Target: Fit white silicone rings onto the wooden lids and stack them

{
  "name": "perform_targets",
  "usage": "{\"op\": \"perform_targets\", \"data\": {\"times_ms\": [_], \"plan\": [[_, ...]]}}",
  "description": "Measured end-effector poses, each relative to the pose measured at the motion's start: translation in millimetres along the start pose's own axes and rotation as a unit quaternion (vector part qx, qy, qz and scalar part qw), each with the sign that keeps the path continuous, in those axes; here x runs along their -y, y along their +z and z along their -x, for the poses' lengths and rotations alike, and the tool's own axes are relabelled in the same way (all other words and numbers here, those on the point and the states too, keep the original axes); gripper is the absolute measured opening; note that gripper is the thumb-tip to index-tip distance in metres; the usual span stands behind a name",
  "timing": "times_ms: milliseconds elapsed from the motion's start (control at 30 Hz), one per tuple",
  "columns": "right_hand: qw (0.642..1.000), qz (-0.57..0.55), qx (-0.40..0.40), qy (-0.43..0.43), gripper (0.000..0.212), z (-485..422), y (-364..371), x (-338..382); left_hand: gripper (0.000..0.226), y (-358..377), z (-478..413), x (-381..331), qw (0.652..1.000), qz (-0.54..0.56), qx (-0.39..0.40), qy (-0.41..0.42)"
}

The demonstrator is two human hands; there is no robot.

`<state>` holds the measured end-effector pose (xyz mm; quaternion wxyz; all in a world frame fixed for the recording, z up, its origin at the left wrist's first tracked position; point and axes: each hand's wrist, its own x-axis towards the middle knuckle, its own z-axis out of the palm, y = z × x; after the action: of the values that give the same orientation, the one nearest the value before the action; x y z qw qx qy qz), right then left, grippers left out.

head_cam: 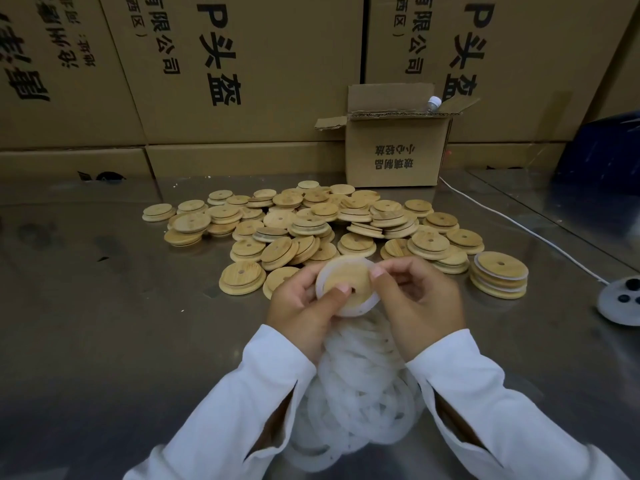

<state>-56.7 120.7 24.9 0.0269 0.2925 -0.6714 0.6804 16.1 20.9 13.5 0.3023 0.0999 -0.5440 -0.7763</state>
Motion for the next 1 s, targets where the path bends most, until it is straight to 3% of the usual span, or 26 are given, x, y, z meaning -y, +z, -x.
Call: {"op": "perform_targets", "data": {"times_ms": [100, 333, 667, 833, 1000], "plan": [[0.998, 0.055, 0.027, -0.029, 0.012, 1.6, 0.0, -0.5, 0.024, -3.1, 2.1, -0.6, 0.997, -0.071, -0.001, 0.015], [0.998, 0.051, 0.032, -0.018, 0.013, 1.2, -0.2, -1.4, 0.038, -7.0, 1.1, -3.8, 0.996, -0.086, -0.023, 0.012], [0.997, 0.024, 0.071, 0.021, 0.016, -7.3, -8.6, 5.2, 0.042, -3.7, 0.6, -3.5, 1.0, -0.009, -0.027, -0.013], [0.997, 0.024, 0.069, 0.014, 0.014, -7.7, -6.6, 7.4, 0.03, -2.9, 1.1, -1.5, 0.997, 0.052, -0.041, -0.038], [0.997, 0.059, 0.037, -0.015, 0.013, -4.4, -2.1, 5.3, 0.033, -2.2, 2.2, -1.0, 0.997, -0.022, -0.076, -0.011]]}}
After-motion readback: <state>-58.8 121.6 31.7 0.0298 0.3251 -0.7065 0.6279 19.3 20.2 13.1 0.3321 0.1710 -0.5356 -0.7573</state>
